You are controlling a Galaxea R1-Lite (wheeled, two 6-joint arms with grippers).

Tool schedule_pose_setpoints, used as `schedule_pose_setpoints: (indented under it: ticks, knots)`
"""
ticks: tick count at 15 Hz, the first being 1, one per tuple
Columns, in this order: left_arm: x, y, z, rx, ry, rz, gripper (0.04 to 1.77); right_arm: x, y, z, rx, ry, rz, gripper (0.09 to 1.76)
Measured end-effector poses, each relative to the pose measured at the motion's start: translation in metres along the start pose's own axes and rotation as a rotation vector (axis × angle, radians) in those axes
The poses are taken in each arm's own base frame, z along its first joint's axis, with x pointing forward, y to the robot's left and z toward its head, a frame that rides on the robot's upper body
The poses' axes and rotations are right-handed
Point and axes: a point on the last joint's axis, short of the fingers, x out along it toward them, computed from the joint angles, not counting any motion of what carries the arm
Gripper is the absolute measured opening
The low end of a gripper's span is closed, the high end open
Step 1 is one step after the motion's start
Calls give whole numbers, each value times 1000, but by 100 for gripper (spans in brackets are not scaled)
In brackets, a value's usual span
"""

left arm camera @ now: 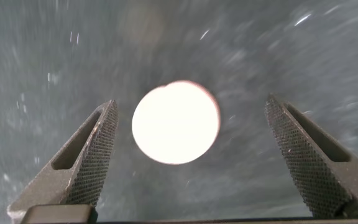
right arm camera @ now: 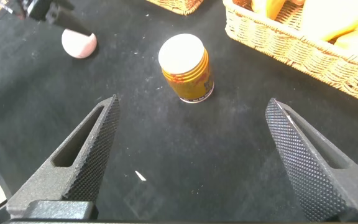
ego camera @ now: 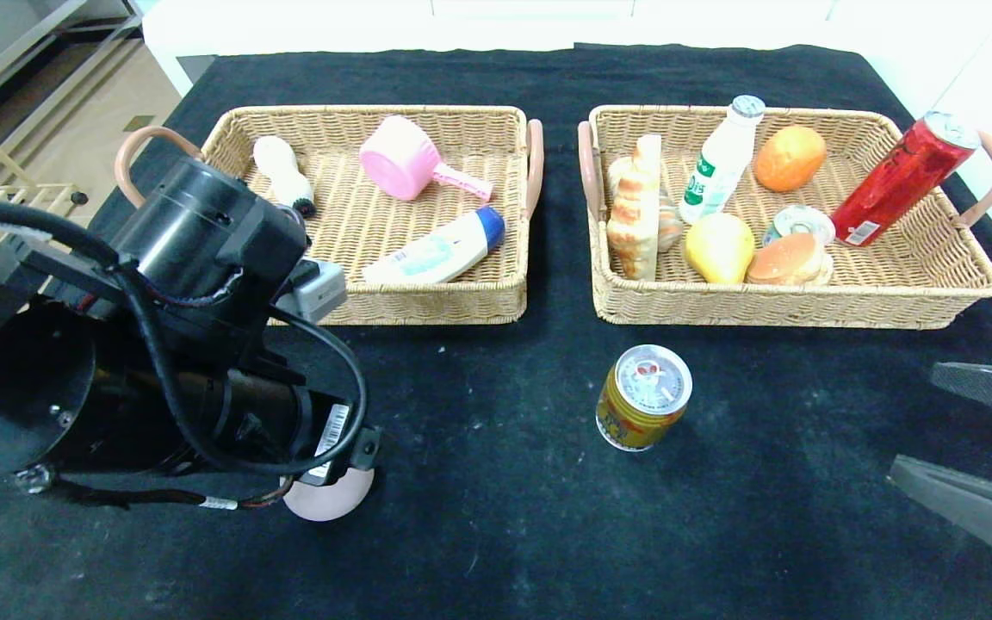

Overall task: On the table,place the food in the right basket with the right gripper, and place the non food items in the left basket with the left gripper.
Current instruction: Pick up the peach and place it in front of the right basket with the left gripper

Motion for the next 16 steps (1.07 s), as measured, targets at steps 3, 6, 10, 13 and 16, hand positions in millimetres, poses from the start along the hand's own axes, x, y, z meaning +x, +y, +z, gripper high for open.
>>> schedule_pose_setpoints:
  ticks: [3,6,10,13,16]
  knots:
    - [8,1,-12,7,42,11,171,1,0,0,1,3,-1,171]
    - [19,-1,-19,-1,22,2,171,1,0,-1,2,6,0,171]
    - [36,2,-27,-17,30,25,172,1,0,-1,2,7,0,171]
    - [40,4,-29,-20,48,32,126,2,0,-1,2,10,-1,171]
    - [42,4,-29,-18,54,32,90,2,0,-1,2,9,0,171]
